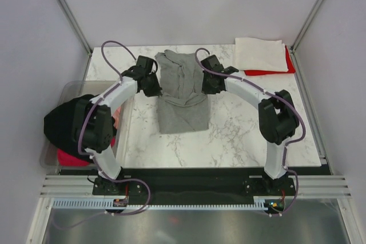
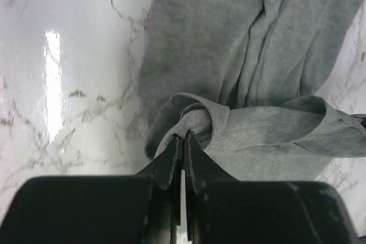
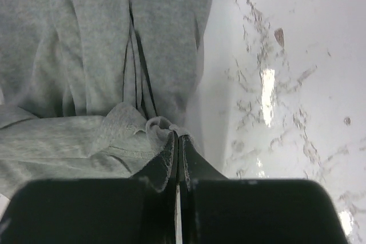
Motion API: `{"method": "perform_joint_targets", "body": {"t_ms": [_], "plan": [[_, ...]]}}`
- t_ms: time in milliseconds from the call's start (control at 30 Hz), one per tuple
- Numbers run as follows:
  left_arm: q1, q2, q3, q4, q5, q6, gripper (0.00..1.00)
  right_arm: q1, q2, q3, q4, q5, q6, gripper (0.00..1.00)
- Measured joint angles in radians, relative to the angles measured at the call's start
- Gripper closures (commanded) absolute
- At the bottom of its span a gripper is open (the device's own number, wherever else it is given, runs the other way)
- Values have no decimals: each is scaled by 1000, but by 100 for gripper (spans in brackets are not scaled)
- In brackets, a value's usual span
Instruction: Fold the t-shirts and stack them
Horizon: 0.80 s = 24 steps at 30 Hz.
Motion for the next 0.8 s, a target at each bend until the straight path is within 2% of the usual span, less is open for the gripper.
{"method": "perform_joint_targets", "body": {"t_ms": [67,100,133,167,233,333,433,467,567,800], "plan": [[22,77,46,3,27,2,77,-16,63,58,-1,-21,-8,73],[34,125,76,2,46,3,68,-27,106,101,-5,-38,-14,57],[48,172,109,-2,63,6,61,-40,152,155,-12,-54,-17,31],[63,222,158,-29,80,5,53,-55,193,210,-22,-70,-21,26],[97,312,273,-79,113,8,48,-98,290,360,-50,-114,-44,22],[143,386,437,-161,143,10,45,-163,344,501,-77,-153,-53,22],[176,354,487,-188,147,12,44,-211,290,489,-87,-166,-57,21],[182,323,474,-195,148,12,44,-221,237,425,-54,-169,-58,21],[179,157,322,-163,159,11,44,-203,31,180,-18,-175,-55,21],[120,-253,-240,-57,214,-14,45,-22,-319,-340,130,-264,11,28]]}}
